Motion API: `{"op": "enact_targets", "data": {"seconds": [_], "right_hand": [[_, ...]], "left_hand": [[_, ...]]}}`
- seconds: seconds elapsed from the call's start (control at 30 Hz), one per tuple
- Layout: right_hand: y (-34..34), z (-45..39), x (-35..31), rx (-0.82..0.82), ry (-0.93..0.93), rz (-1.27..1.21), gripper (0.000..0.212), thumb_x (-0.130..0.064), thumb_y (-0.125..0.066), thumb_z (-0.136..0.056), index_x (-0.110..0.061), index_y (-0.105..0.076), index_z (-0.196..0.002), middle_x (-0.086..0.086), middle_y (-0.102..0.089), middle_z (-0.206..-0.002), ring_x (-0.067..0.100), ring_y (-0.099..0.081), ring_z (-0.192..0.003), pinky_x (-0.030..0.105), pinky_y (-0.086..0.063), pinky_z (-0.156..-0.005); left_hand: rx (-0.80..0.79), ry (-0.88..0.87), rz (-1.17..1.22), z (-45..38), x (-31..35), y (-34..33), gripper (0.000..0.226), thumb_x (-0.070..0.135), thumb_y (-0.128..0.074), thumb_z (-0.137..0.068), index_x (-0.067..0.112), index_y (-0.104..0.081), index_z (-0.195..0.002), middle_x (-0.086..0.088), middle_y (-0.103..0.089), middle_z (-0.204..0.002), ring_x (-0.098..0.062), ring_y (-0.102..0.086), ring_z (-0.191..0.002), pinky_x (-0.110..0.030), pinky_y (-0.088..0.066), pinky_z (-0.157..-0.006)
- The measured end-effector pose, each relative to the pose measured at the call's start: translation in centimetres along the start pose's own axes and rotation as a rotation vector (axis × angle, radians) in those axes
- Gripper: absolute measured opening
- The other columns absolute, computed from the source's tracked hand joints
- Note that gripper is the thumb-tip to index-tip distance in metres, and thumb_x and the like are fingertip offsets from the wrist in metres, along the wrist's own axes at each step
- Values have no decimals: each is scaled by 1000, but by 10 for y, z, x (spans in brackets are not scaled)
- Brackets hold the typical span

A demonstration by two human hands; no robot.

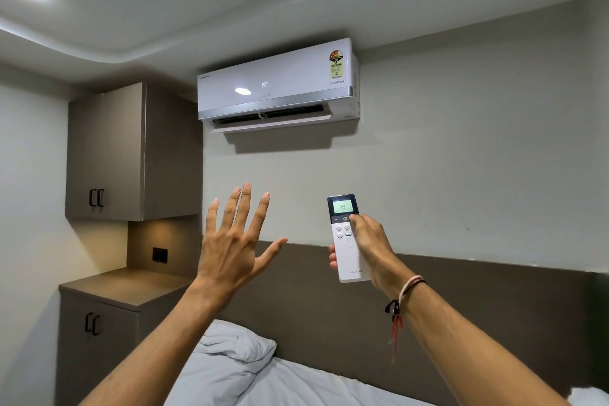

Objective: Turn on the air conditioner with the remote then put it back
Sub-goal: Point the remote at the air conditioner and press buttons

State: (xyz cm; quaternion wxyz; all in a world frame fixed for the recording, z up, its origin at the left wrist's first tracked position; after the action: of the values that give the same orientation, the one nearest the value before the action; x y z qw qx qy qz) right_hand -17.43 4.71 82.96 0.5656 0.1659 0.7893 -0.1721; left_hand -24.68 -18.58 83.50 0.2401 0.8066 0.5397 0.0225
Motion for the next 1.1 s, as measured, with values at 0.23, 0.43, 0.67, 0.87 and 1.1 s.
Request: {"op": "enact_targets", "data": {"seconds": [0.23, 0.43, 0.67, 0.87, 1.1], "right_hand": [[-3, 0, -3, -10, 7, 15, 35, -36, -39, -105, -6, -54, -113, 32, -74, -90, 39, -72, -62, 42, -62, -58], [-5, 4, -6, -16, 9, 22, 35, -37, -38, -106, -6, -54, -113, 31, -74, -90, 39, -73, -63, 40, -62, -55], [-7, 9, -8, -17, 14, 24, 35, -36, -37, -106, -5, -53, -112, 32, -74, -89, 39, -72, -62, 42, -62, -56], [-6, 12, -11, -14, 27, 26, 34, -36, -38, -106, -6, -54, -110, 29, -73, -83, 37, -71, -58, 42, -62, -55], [-4, 17, -16, -8, 55, 36, 33, -36, -38, -106, -7, -53, -109, 31, -73, -86, 38, -72, -61, 44, -63, -59]], "left_hand": [[6, 1, -14, 2, -1, -1, 91, 79, -27, -92, 20, -36, -161, -21, -30, -168, -39, -34, -153, -66, -29, -121], [2, 0, -13, 2, -2, -1, 91, 79, -27, -92, 20, -35, -161, -20, -30, -168, -39, -33, -153, -66, -29, -121], [13, 0, -7, 3, -2, 5, 90, 78, -28, -92, 20, -38, -160, -21, -32, -167, -40, -35, -152, -67, -30, -120], [15, 2, -3, 4, -3, 8, 90, 78, -28, -92, 20, -37, -160, -21, -31, -167, -39, -34, -153, -68, -30, -121], [19, 4, -7, 3, -2, 14, 91, 79, -26, -92, 20, -37, -160, -20, -31, -168, -39, -34, -153, -67, -30, -121]]}}
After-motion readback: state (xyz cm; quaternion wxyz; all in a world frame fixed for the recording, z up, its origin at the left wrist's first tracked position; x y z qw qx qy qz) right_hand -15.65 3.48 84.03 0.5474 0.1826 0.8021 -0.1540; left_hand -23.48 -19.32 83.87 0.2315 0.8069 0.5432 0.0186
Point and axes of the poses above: each hand's wrist, its own z-axis away from the middle knuckle, its own y-axis out of the back of the hand, x = y × z, the point moved 4 cm from there along -z, towards the middle knuckle
